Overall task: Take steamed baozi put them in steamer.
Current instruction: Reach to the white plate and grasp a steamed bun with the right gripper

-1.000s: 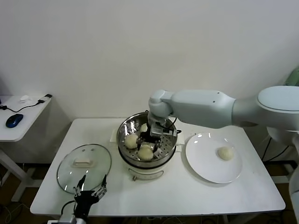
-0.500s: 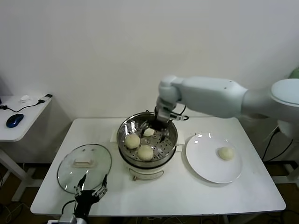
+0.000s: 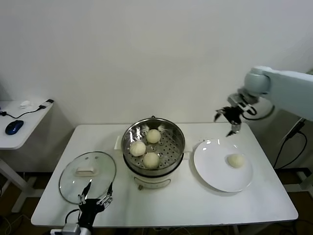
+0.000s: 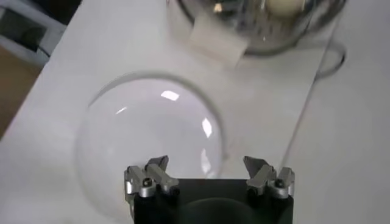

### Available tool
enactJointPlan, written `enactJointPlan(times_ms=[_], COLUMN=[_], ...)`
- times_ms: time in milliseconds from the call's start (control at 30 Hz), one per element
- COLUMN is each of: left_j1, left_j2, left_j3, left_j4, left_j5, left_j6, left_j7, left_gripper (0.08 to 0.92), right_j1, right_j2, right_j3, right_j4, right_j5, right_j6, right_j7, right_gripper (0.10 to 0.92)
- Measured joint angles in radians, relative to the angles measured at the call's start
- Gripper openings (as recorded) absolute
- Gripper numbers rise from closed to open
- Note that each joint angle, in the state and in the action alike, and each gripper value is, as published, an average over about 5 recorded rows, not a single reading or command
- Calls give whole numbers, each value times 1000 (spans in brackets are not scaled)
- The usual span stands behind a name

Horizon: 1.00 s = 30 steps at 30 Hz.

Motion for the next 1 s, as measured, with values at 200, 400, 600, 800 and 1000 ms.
enactJointPlan(times_ms=[200, 400, 600, 800, 1000], left_j1=[7, 11, 18, 22, 20], left_j2=[-5, -11, -11, -11, -12], left_j3=[-7, -9, -12, -13, -9], left_j4=[-1, -2, -1, -1, 0], left_j5=[5, 12, 13, 13, 12], left_j6=[-1, -1, -7, -10, -9], left_j7=[8, 11, 13, 14, 14], left_gripper=[823, 823, 823, 823, 823], right_j1=[-170, -331, -444, -514, -554], right_j2=[-74, -82, -49, -16, 9], right_j3=[122, 256, 356, 417, 460], right_j4=[-41, -112, -188, -236, -272], right_j5=[-60, -130, -179, -208, -235], right_j6=[-95, -144, -170, -187, -195], right_j7=[23, 44, 56, 59, 68], right_gripper=[823, 823, 822, 823, 818])
